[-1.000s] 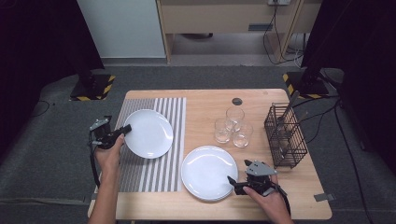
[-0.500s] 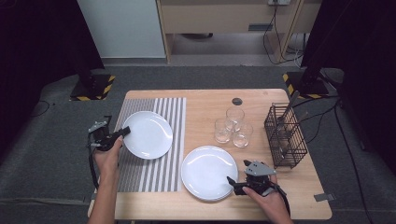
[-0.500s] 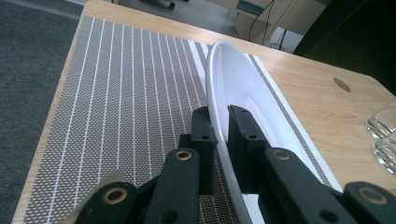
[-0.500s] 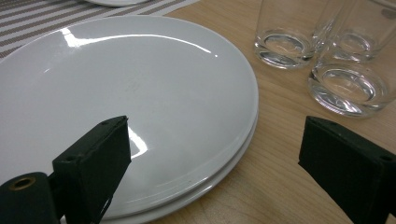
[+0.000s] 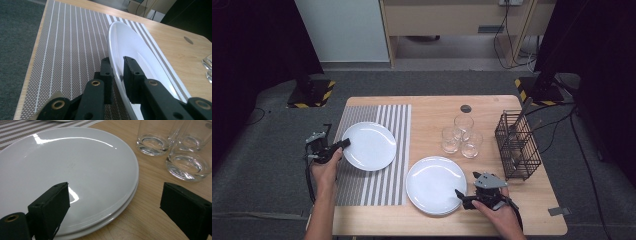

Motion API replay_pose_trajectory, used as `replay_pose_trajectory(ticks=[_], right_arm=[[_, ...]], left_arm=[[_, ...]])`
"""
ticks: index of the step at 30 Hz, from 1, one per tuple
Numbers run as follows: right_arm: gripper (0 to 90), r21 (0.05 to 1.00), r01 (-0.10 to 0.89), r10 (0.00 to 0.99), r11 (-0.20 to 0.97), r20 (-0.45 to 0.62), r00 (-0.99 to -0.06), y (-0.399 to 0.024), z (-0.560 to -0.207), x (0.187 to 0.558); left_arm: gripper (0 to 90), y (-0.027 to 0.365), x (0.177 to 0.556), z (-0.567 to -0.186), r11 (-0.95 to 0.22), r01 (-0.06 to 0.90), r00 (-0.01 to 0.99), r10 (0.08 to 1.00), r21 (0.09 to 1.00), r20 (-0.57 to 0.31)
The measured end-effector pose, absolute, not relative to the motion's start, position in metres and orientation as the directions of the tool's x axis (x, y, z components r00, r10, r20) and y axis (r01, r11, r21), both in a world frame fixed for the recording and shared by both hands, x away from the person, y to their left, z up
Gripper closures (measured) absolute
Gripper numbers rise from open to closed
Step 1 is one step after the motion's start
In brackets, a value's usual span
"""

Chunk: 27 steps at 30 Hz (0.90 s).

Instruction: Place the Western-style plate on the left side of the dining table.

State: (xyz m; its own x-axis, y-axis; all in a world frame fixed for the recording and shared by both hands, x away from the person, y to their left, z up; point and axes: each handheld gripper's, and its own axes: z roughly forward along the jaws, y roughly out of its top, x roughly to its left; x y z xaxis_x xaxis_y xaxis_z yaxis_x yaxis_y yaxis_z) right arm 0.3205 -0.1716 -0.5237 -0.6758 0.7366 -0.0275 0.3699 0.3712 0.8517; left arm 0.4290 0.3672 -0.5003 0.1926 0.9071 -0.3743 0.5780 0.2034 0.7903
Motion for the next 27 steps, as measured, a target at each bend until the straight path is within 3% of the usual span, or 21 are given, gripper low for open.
replay_pose_trajectory(ticks=[27], right_arm=[[8.4,0.842,0.376,0.728,0.388,-0.030,-0.685,-0.168,-0.527,0.321]], left_arm=[[74.8,0.384,0.425,-0.522,0.205,0.609,0.171,0.909,0.766,-0.379]])
